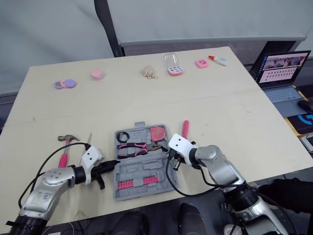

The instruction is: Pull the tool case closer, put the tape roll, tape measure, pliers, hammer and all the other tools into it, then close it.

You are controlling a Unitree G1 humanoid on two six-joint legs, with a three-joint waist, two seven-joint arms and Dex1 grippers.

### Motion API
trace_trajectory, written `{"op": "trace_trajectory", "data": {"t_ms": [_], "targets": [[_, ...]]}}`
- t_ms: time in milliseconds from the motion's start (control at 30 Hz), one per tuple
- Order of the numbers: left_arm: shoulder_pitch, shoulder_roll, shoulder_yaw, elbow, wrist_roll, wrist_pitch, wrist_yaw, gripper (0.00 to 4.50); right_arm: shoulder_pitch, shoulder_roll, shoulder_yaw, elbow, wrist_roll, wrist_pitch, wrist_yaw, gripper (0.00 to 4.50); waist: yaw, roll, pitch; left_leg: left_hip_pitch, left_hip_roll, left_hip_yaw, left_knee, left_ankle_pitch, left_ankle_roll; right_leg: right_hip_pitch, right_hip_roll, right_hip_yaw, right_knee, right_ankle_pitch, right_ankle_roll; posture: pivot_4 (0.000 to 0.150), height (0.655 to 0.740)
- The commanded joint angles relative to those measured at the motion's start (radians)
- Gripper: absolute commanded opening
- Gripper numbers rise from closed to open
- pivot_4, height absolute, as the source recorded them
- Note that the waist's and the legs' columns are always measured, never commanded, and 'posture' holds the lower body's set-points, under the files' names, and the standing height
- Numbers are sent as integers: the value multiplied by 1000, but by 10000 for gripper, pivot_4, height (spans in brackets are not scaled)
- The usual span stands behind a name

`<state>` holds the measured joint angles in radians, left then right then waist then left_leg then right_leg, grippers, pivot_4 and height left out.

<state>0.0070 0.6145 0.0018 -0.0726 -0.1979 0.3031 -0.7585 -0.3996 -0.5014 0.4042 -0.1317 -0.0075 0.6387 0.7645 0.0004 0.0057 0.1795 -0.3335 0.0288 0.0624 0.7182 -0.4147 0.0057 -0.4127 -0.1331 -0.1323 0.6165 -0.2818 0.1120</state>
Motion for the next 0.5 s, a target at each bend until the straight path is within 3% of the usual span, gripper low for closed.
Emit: {"op": "trace_trajectory", "data": {"t_ms": [33, 500], "targets": [[5, -1, -3, 19, 16, -1, 11, 490, 10, -8, -4, -10, -5, 12, 1, 331, 0, 0, 0, 0, 0, 0, 0, 0, 0, 0, 0, 0, 0, 0, 0, 1500, 7287], [-16, -9, -3, 49, 18, 0, 13, 490, -5, -15, -14, 1, 0, 21, 1, 331, 1, 0, 0, -1, 0, 0, 0, 0, 0, 0, -1, 0, 0, 0, 0, 1500, 7287]]}}
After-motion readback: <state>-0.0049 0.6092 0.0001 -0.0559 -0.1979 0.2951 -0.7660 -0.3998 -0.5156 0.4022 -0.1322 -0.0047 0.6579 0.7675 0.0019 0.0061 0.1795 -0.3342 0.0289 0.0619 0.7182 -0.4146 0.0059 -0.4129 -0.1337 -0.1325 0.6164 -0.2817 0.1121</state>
